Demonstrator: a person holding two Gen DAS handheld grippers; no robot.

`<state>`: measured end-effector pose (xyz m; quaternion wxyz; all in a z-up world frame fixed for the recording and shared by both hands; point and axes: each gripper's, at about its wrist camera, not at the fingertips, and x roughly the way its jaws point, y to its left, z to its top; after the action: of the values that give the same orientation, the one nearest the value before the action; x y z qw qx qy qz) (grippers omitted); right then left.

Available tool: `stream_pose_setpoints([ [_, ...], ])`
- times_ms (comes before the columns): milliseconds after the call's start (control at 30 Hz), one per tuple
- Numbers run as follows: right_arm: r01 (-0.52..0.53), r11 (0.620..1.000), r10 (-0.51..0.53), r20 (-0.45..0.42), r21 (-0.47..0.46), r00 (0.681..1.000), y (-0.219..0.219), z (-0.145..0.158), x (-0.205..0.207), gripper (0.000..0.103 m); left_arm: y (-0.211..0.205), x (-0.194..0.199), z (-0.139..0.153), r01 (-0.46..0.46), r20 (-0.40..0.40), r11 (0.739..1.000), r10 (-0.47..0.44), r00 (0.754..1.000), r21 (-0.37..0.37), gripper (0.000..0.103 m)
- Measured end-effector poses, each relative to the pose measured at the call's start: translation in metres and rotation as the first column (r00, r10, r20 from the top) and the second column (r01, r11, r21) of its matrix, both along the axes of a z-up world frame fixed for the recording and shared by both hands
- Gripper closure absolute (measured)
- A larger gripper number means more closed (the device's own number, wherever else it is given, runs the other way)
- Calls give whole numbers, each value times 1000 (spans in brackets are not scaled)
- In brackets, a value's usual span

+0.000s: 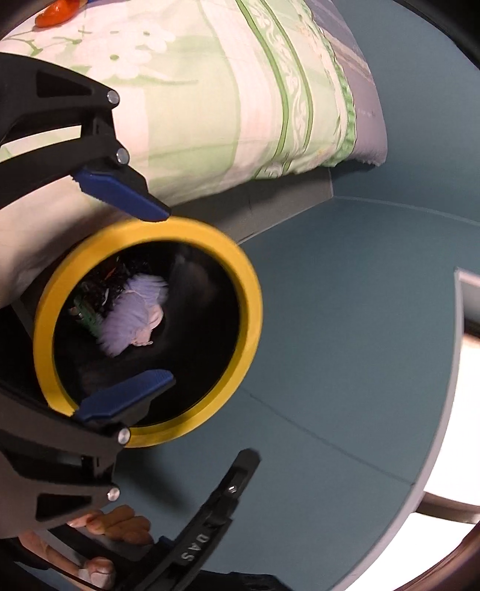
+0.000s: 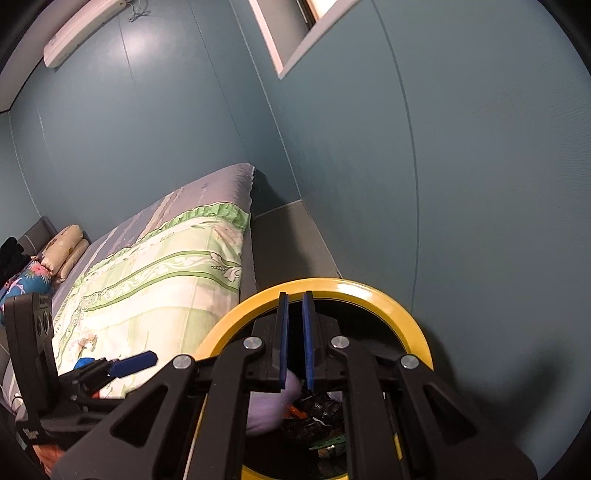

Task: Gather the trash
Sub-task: 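Move both open tools back over the remaining trash on the bed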

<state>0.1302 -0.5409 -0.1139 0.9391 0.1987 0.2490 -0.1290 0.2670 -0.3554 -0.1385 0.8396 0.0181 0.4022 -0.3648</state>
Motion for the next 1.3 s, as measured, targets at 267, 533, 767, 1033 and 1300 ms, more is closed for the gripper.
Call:
stream_pose_setpoints([
  [267,-67,997,69,37,-42,997,35,26,3,96,78,21,42,-151,107,988,154,982,-38,13],
  [533,-240,968,244,57,-77,968,108,51,31,95,203,41,91,-381,173,923,384,907,-56,12],
  [767,-427,900,431,33,-92,902,196,55,66,65,313,50,108,-553,194,832,549,813,-37,12],
  [1033,-604,788,602,-58,-120,797,294,33,94,61,406,54,83,-660,163,751,649,743,14,12],
  [1300,-755,638,725,-212,-149,655,380,-25,104,51,440,74,35,-662,130,743,650,749,96,12],
])
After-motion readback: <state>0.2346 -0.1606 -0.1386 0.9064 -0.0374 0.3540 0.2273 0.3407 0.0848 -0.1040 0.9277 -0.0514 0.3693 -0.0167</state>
